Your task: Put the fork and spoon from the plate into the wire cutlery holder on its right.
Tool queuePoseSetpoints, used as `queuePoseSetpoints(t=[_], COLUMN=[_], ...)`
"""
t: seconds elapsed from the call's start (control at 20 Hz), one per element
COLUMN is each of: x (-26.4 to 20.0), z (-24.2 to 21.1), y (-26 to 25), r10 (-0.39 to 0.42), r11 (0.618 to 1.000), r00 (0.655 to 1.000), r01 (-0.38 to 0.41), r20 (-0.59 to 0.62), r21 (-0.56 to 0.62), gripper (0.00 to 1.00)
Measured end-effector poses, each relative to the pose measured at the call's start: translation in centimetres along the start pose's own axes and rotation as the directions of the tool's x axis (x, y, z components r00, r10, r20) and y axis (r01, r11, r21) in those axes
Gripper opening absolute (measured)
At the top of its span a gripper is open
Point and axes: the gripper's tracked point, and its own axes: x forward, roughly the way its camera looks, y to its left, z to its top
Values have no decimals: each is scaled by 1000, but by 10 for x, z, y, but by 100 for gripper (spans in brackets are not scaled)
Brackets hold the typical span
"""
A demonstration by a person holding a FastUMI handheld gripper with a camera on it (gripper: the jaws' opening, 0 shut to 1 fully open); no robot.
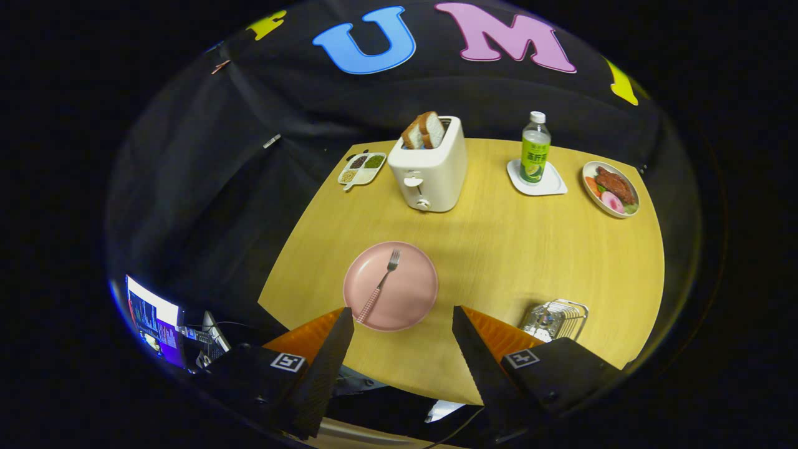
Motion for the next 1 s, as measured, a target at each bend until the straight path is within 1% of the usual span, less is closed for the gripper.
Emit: queuePoseSetpoints(t=[0.2,0.3,0.45,0.75,1.0], x=[52,79,112,167,196], z=[-19,-36,-49,-66,-84], y=[26,35,43,35,27], r10=[14,19,16,-34,-83], r11=[1000,1000,1000,998,990], r00=[997,990,981,966,943], r01=[-15,-19,-14,48,115], r20=[-76,-140,-192,-256,-321], r21=[-6,5,8,48,82], gripper=[99,99,99,99,99])
